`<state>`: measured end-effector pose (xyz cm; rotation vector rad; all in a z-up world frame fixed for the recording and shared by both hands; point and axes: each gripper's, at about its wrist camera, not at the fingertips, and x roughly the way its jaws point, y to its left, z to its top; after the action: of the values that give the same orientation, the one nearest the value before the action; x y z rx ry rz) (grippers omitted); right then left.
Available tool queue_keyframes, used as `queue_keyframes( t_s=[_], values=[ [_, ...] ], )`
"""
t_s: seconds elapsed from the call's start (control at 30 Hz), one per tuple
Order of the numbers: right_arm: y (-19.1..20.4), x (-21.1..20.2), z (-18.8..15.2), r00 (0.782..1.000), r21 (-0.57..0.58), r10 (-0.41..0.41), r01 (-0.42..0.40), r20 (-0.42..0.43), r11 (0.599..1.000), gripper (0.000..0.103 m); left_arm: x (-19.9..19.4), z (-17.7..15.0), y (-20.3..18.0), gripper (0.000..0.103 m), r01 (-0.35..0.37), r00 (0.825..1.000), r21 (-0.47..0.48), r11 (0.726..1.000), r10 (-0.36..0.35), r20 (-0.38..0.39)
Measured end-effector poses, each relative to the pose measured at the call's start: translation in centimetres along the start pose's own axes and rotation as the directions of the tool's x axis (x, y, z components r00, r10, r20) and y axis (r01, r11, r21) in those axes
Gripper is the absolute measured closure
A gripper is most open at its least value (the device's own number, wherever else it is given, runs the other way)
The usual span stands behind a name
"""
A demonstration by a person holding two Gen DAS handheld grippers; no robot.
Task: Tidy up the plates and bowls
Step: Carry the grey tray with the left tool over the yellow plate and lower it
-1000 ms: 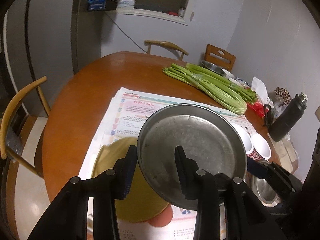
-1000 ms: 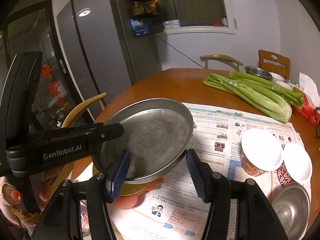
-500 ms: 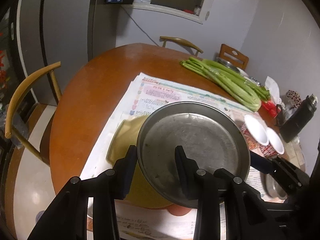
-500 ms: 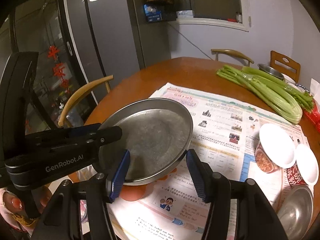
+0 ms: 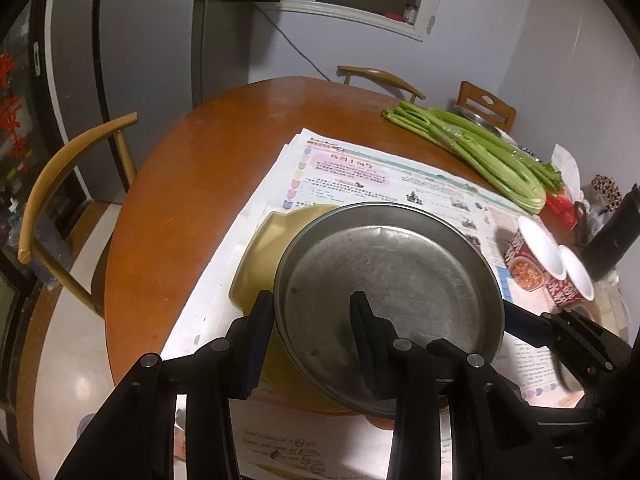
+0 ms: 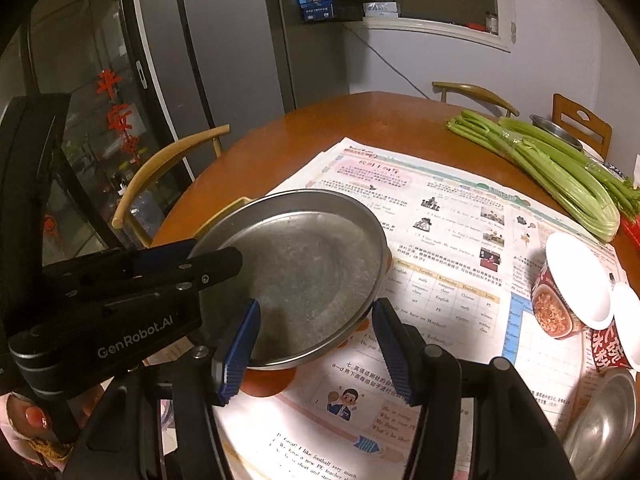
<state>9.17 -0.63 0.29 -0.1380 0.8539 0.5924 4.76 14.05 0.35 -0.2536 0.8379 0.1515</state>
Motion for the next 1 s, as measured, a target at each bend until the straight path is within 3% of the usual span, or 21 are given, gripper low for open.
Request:
queue_keyframes(
  t_s=[0.4,1.0],
  values=[
    [0.1,1.7,-0.3,1.0,0.004,0.007,-0.007,-0.03,1.0,0.045,0.1,-0.2,0.0,0.064,-0.042,0.999,0.016,0.999,0.042,0.019],
    [0.1,3.5,-0.4,0.999,0.002,-0.006,0.006,-0.049,1.0,0.045,0.4,-0.4,0.1,0.064,-0.045,0.999,0.005,0.999,0.045,0.022]
  ],
)
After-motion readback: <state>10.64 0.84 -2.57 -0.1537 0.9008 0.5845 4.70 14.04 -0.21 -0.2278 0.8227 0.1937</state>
